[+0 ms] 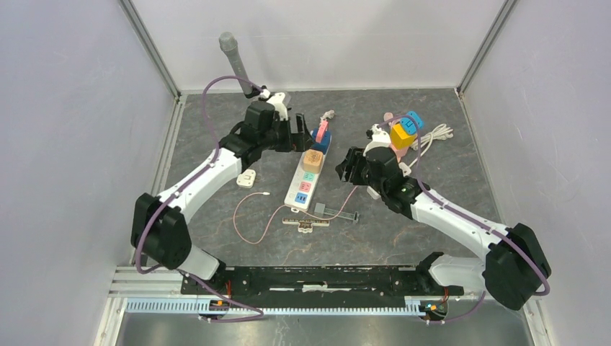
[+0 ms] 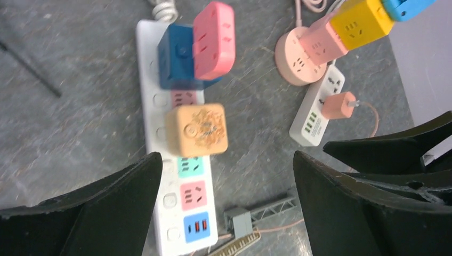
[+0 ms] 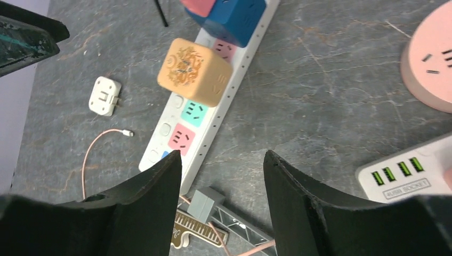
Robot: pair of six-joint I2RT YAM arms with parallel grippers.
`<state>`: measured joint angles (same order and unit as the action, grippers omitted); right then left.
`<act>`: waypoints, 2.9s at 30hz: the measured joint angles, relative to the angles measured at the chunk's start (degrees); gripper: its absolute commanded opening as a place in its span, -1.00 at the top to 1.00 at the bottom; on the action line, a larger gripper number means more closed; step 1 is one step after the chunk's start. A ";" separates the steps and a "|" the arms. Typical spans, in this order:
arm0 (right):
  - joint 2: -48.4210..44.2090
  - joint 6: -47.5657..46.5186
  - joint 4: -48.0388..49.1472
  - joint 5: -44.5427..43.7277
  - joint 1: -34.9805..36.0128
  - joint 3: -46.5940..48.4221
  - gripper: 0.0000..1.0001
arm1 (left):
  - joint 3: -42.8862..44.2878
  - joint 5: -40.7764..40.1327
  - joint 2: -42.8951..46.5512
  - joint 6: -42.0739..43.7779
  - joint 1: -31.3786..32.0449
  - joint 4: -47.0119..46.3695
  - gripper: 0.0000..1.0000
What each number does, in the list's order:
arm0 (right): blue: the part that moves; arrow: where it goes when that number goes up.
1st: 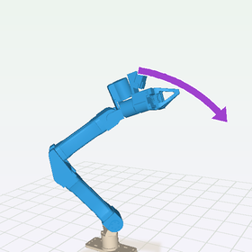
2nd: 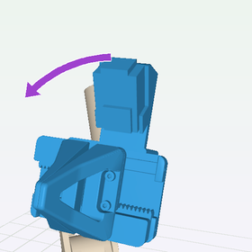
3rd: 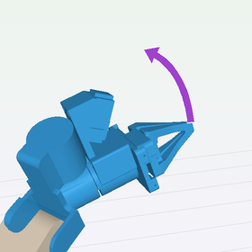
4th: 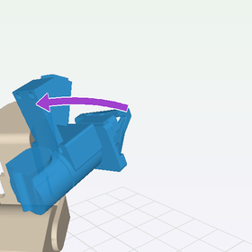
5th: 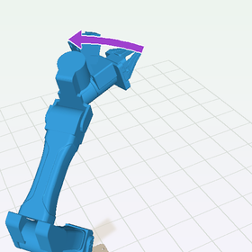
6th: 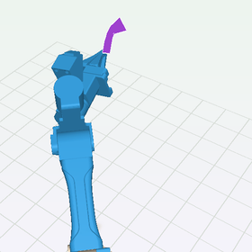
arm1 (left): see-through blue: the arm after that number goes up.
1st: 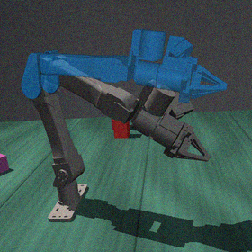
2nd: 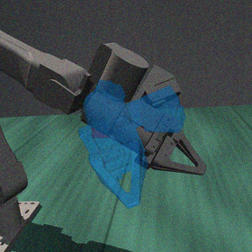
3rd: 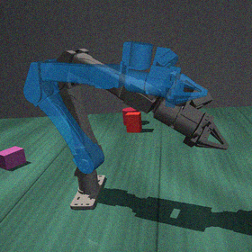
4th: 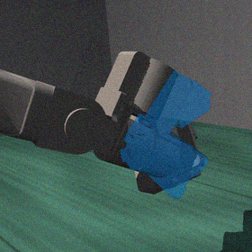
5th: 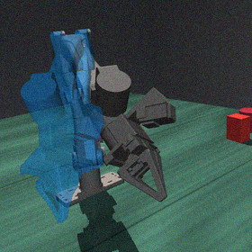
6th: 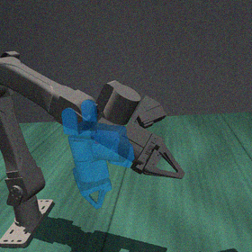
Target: Pull the plug off the socket
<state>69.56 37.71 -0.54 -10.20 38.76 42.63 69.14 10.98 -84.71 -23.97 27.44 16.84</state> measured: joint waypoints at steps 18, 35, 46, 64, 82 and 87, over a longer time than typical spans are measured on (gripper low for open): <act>5.77 1.07 1.51 1.75 -4.42 2.19 -0.30 | 24.24 -14.40 -27.43 7.96 7.41 -0.57 -0.09; 23.54 5.70 16.90 11.65 -9.73 7.32 -0.14 | 29.22 -15.32 -30.16 9.29 7.26 5.77 0.07; 31.21 7.67 21.05 13.31 -10.54 14.21 0.10 | 31.15 -15.15 -32.30 9.25 7.23 8.44 0.55; 37.29 4.87 19.17 15.93 -11.54 19.06 0.49 | 32.17 -13.29 -32.81 9.29 6.91 9.86 0.96; 38.77 4.87 23.69 17.11 -11.93 18.67 0.81 | 31.06 -12.26 -31.91 6.45 5.77 9.35 0.96; 38.82 4.81 24.65 17.09 -11.91 18.25 0.81 | 30.42 -12.70 -31.71 2.03 5.57 8.79 0.96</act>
<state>108.38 42.52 24.12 6.90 26.85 60.88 99.57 -1.72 -116.42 -21.93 33.01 25.63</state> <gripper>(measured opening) 0.101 0.259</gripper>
